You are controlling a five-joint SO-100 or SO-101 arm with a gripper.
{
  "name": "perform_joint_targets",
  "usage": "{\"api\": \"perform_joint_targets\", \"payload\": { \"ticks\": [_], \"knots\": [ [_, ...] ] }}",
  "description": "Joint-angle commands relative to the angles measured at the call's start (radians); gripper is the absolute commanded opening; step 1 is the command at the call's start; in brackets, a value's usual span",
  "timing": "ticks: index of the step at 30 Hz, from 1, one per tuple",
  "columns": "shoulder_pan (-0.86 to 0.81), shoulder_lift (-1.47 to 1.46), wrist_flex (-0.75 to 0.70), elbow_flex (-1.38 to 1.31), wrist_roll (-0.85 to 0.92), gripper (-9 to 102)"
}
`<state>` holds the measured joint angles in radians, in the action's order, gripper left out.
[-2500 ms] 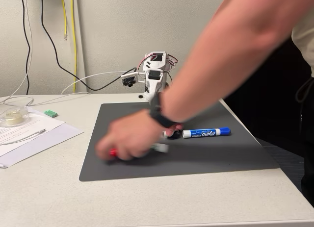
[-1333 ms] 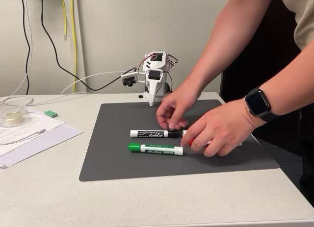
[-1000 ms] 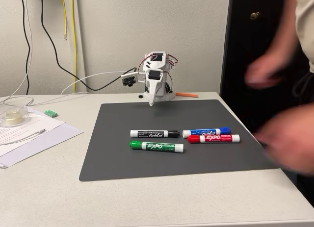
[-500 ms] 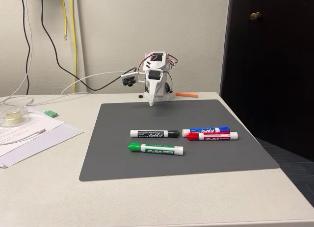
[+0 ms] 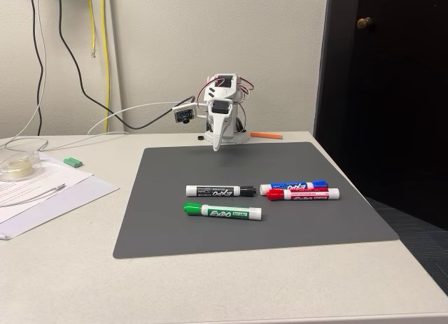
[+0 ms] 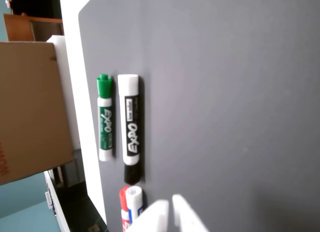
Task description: Pick up the black marker.
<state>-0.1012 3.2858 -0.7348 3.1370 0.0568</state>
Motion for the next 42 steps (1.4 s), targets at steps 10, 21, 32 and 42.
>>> {"api": "perform_joint_targets", "payload": {
  "ticks": [10,21,32,42],
  "knots": [
    [-0.021,0.009,0.091,-0.003,-0.031,0],
    [-0.002,-0.061,0.224,-0.074,0.074,6],
    [0.023,-0.989,-0.058,-0.942,0.149,2],
    [0.084,-1.465,0.138,-1.062,0.242,0]
  ]
}}
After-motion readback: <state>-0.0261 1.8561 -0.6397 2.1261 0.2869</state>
